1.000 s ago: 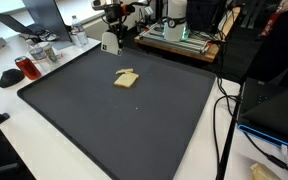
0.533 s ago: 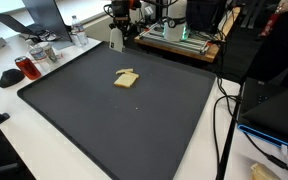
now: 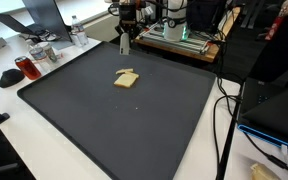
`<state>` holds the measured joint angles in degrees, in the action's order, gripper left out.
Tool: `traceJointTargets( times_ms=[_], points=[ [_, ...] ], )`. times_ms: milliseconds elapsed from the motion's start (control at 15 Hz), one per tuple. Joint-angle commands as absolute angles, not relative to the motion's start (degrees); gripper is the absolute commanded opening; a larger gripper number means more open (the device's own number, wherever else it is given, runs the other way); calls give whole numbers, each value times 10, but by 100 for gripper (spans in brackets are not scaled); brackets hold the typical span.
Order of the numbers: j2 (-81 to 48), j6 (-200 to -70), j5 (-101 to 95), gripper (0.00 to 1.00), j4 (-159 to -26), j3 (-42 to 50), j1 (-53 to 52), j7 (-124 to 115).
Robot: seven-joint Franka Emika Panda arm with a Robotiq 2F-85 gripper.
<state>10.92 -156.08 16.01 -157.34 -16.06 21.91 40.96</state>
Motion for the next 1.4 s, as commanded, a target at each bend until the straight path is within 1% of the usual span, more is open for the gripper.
traceJointTargets(
  times_ms=[0, 267, 533, 800, 1333],
  points=[
    [106, -1560, 108, 1, -1570, -82, 136, 367],
    [104, -1507, 53, 1, -1544, -51, 65, 302],
    [88, -1444, 11, 1, -1505, -38, 22, 232],
    [54, -1419, -43, 1, -1471, -39, 15, 164],
    [-43, -1418, -104, 1, -1417, -38, 6, 91]
  ],
)
